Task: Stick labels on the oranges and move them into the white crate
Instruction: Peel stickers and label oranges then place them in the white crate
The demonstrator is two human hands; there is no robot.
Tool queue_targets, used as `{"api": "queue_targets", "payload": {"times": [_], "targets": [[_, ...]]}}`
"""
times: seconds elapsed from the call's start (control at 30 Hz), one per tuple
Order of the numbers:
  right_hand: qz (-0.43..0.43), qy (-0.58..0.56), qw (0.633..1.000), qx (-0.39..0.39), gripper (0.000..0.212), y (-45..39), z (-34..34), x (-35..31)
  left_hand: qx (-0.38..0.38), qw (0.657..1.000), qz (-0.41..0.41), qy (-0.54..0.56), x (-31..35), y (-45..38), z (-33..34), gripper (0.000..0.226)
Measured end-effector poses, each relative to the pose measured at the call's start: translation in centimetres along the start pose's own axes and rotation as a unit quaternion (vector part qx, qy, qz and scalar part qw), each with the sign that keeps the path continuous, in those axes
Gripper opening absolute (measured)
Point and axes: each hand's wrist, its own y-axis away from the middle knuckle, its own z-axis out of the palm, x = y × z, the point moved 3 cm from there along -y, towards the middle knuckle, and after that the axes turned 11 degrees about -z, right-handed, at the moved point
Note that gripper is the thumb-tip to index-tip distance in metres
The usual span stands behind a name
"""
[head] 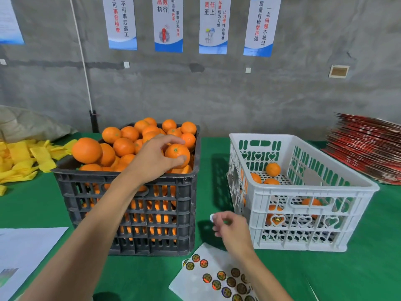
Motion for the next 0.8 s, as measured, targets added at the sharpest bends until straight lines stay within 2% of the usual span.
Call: {"api": "queue_targets", "payload": {"times": [0.07, 0.13, 0.23, 0.3, 0.4, 0.5, 0.6, 0.7, 0.8], "targets": [[-0.094, -0.004, 0.991, 0.093, 0.011, -2.3, -0.6, -5.0, 0.006, 1.000, 0.016, 0.021, 0.4, 0.2, -0.1, 0.039], [-0.203, 0.007, 0.967, 0.156, 0.007, -3.9, -0.6, -10.0, 0.005, 0.998, 0.034, 0.057, 0.9, 0.5, -0.1, 0.040], [-0.305, 0.035, 0.933, 0.189, 0.011, -5.6, 0.5, -15.1, -0.001, 0.985, 0.047, 0.166, 1.5, 1.0, 0.1, 0.044], [-0.304, 0.008, 0.937, 0.173, 0.012, -6.6, 1.3, -16.3, 0.004, 0.974, 0.029, 0.225, 1.6, 1.0, 0.3, 0.046], [-0.316, -0.028, 0.943, 0.103, 0.018, -7.0, 1.7, -16.6, 0.005, 0.967, -0.011, 0.254, 1.5, 0.9, 0.2, 0.048], [-0.360, 0.063, 0.930, 0.025, 0.037, -6.9, 1.8, -16.3, 0.013, 0.969, -0.027, 0.247, 1.8, 0.6, 0.1, 0.049], [-0.360, 0.218, 0.906, -0.040, 0.071, -6.5, 2.4, -15.8, -0.015, 0.971, -0.053, 0.232, 2.4, 0.1, 0.4, 0.048], [-0.347, 0.259, 0.900, 0.049, 0.084, -6.4, 1.6, -15.8, -0.093, 0.964, -0.060, 0.241, 3.4, -0.1, 0.9, 0.041], [-0.302, 0.263, 0.910, 0.105, 0.080, -7.0, 0.1, -15.3, -0.162, 0.930, -0.071, 0.323, 4.1, -0.2, 0.6, 0.038]]}}
